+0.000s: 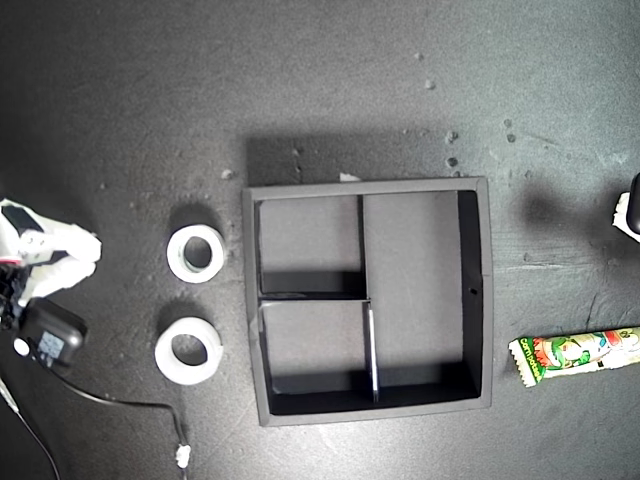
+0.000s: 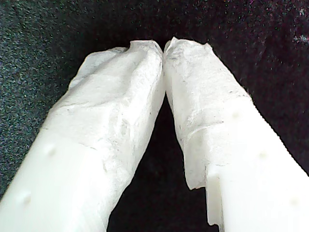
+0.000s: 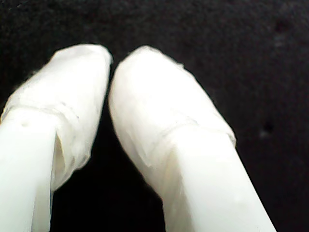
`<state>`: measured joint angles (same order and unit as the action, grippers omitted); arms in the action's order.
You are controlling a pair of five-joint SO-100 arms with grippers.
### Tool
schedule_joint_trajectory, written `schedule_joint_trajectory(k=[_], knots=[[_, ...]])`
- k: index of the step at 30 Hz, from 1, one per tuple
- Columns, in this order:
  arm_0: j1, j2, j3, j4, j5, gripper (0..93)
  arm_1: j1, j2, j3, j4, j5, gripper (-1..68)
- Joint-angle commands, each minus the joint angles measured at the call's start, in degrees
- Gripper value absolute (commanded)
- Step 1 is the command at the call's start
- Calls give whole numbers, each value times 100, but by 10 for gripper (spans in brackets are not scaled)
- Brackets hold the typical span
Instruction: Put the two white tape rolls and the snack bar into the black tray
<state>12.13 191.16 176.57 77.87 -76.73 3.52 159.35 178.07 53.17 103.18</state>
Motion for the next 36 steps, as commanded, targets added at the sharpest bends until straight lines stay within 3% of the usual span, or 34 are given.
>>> schedule_joint_trajectory(k=[1, 12, 18, 30, 33, 36], knots=[[18, 272, 325, 202, 35, 4, 149, -62, 62, 237, 44, -1], [18, 272, 325, 202, 35, 4, 193, -62, 62, 237, 44, -1], [-62, 272, 325, 211, -510, 4, 193, -62, 62, 237, 53, -1], [-334, 272, 325, 158, -202, 4, 79, -62, 62, 211, 97, -1], [-492, 281, 325, -422, 299, 2, 105, -62, 62, -352, -132, -3], [-571, 281, 325, -1195, 527, 1, 396, -62, 62, -1881, -2461, -3]])
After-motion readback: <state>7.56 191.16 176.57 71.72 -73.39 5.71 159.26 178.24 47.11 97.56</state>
